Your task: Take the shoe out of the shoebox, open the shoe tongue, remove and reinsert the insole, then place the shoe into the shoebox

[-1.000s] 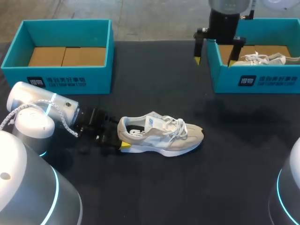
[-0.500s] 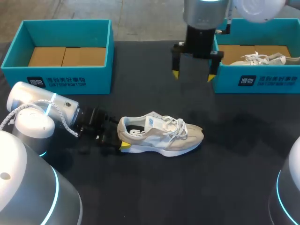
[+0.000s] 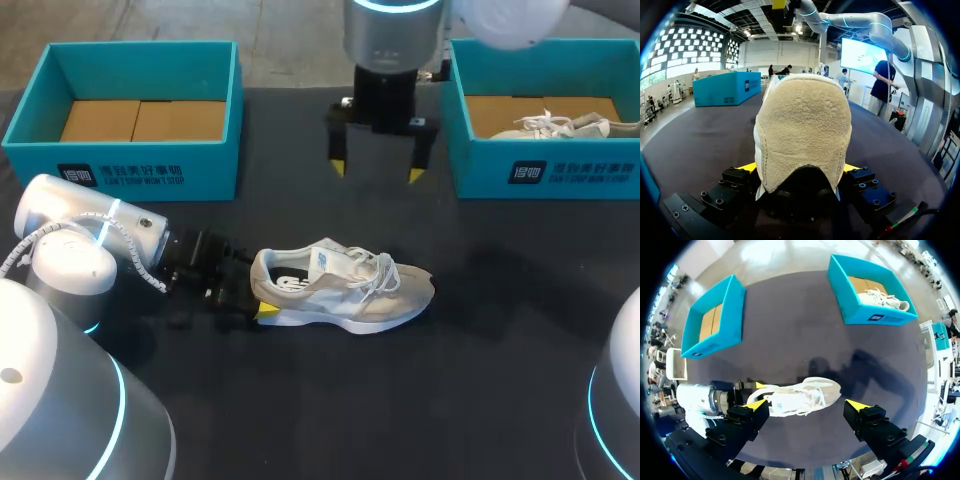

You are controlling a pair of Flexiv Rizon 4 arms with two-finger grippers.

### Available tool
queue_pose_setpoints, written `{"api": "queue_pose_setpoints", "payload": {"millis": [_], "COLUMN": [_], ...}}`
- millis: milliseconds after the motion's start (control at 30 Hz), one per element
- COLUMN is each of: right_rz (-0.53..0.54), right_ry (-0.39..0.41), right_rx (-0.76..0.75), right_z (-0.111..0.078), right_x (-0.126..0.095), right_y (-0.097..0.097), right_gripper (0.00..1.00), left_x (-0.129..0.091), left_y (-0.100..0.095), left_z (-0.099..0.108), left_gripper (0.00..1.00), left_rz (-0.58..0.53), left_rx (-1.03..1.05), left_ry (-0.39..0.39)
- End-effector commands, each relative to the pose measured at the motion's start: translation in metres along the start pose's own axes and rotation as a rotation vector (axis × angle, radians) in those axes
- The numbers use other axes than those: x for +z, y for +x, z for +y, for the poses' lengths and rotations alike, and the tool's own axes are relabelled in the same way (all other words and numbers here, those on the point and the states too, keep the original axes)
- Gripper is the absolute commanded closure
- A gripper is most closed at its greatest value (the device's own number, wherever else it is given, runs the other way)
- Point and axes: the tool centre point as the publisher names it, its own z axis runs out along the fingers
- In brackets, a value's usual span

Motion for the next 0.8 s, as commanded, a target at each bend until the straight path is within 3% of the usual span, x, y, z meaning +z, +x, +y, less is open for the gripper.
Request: {"api": "queue_pose_setpoints", "payload": {"millis": [33,233,800], "right_rz": [0.005,0.001,-0.123], "right_ry": [0.016,0.028,0.064], "right_rx": [-0.004,-0.003,-0.009], "right_z": [0.003,-0.009,-0.070], "right_x": [0.010,0.012,0.035], "right_y": [0.011,0.024,0.070], "right_gripper": [0.00,0.00,0.00], "left_x": [0.002,0.002,0.002], "left_y": [-0.001,-0.001,-0.001], "left_z": [0.001,0.001,0.001], "left_gripper": [1.00,1.00,1.00], "left_rz": [0.001,0.001,0.001], "left_rx": [0.000,0.000,0.000], "left_ry": [-0.002,-0.002,-0.002]}}
